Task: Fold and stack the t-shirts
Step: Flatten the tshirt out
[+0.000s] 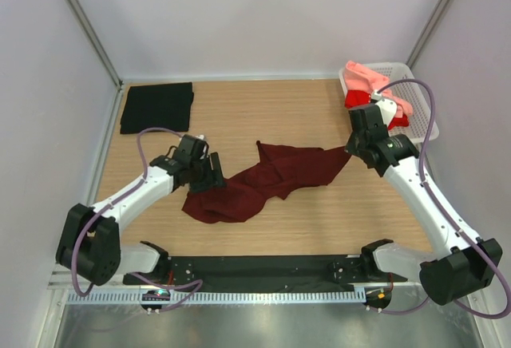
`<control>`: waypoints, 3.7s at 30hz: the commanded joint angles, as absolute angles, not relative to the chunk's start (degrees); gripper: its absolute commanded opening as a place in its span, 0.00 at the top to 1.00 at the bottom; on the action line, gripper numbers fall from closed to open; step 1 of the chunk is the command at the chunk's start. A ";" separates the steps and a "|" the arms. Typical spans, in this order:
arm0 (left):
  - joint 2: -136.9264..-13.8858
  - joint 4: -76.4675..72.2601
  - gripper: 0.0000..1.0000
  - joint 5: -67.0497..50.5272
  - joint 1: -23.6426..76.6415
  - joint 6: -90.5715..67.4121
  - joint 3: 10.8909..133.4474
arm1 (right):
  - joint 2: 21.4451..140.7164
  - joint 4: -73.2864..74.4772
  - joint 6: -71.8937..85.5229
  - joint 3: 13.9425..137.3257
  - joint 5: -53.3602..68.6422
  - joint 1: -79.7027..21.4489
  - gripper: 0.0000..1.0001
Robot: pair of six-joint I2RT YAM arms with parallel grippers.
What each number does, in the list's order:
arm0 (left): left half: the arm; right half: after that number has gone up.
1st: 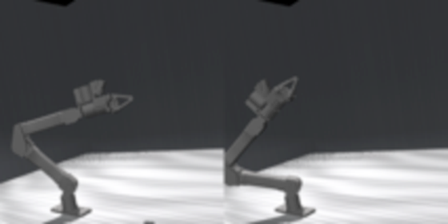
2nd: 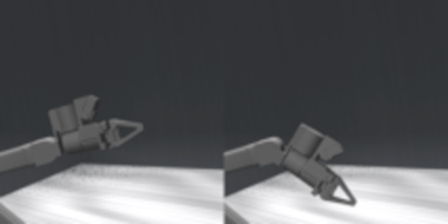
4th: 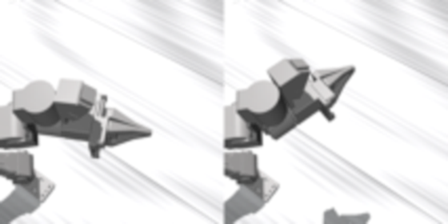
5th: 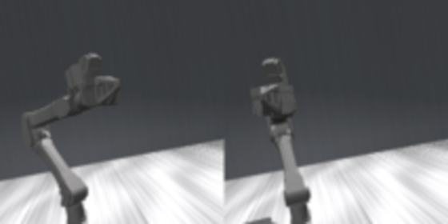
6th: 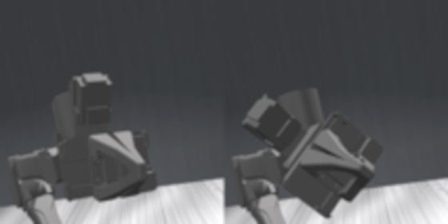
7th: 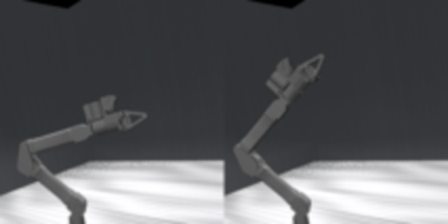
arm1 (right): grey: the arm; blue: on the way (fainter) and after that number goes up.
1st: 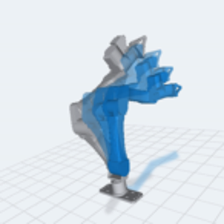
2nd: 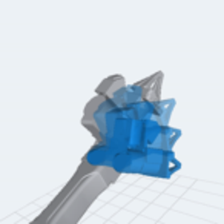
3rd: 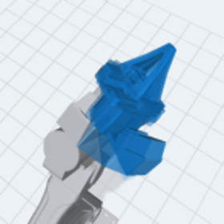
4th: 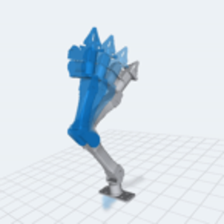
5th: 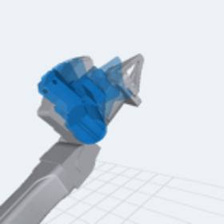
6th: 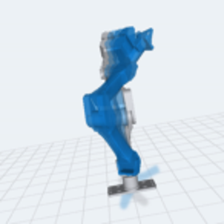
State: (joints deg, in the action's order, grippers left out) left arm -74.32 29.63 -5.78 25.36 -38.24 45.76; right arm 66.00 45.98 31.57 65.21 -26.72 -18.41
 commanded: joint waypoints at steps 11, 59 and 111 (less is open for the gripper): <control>-89.82 22.15 0.40 -6.76 24.08 -37.79 53.26 | 64.16 42.01 30.32 63.63 -22.68 -18.63 0.99; -34.01 50.81 0.26 7.76 23.91 -61.43 40.70 | 40.61 47.99 39.99 52.21 -0.79 -13.54 0.99; -70.05 38.05 0.76 8.17 23.99 -55.81 33.75 | 42.28 43.24 32.43 50.89 5.27 -13.62 0.99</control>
State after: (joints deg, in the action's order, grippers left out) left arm -69.60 38.11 7.49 24.12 -55.11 33.19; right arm 42.74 45.06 33.30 50.06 5.65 -13.65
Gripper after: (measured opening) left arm 0.248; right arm 0.031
